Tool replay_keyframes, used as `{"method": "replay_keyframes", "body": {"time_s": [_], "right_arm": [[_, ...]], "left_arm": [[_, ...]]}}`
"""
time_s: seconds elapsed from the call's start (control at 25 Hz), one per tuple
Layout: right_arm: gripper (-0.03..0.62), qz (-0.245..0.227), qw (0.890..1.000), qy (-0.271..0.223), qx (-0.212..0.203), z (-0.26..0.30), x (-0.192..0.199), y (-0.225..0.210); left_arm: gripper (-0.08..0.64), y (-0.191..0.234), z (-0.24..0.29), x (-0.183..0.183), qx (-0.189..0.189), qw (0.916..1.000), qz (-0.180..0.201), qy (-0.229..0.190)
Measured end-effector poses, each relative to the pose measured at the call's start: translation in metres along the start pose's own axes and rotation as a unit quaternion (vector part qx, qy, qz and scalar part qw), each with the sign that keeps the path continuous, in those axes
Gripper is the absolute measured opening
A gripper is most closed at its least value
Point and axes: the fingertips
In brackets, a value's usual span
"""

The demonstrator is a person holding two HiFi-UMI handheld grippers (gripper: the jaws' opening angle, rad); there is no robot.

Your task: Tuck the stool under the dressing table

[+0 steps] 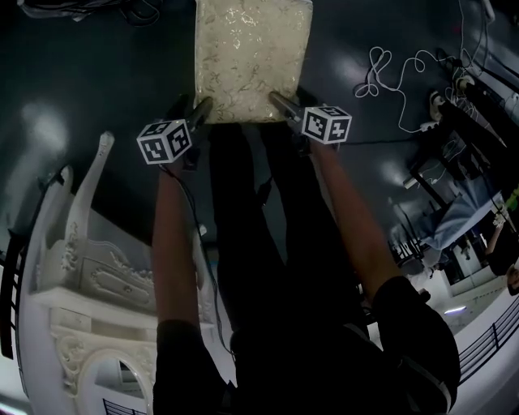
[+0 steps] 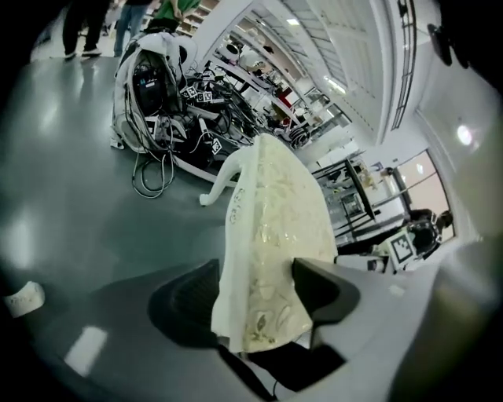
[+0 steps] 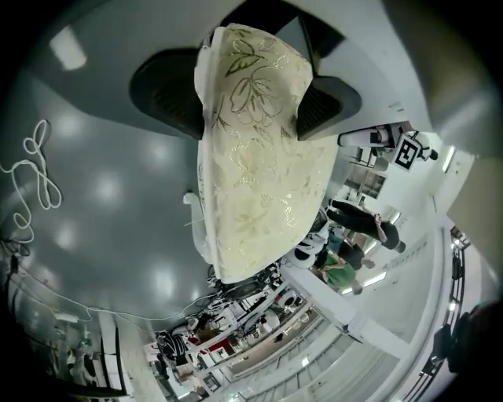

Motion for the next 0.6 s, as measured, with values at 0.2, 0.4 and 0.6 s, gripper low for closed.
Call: {"method": "replay_keyframes", "body": {"time_s": [0.2,0.4,0.6], "right_arm": [[0.364,-0.022,1.0,0.018,-0.014,-0.001,0.0,-0.002],[0.43,-0.015,0.999,0.033,-0.001,0.0,0.0,-0.009],[0.411,0.0,0.997,0.056,-0.044,0.008,0.003,-0.005]], "left_arm": [[0.336,0.004,0.003,-0.004,0.014,0.9991,0.031,0.027],[0.345,0.001,0.005,-0.006,0.017,0.9968,0.062,0.047],[0.242,-0.013,0.009,-0.005,0.072,0.988,0.106,0.086]]}}
Point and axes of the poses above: the fingertips, and each gripper's own axes: z forward along the fingers, y to its left, x out of its underside, and after that the axes turned 3 degrees about -z, right-handed
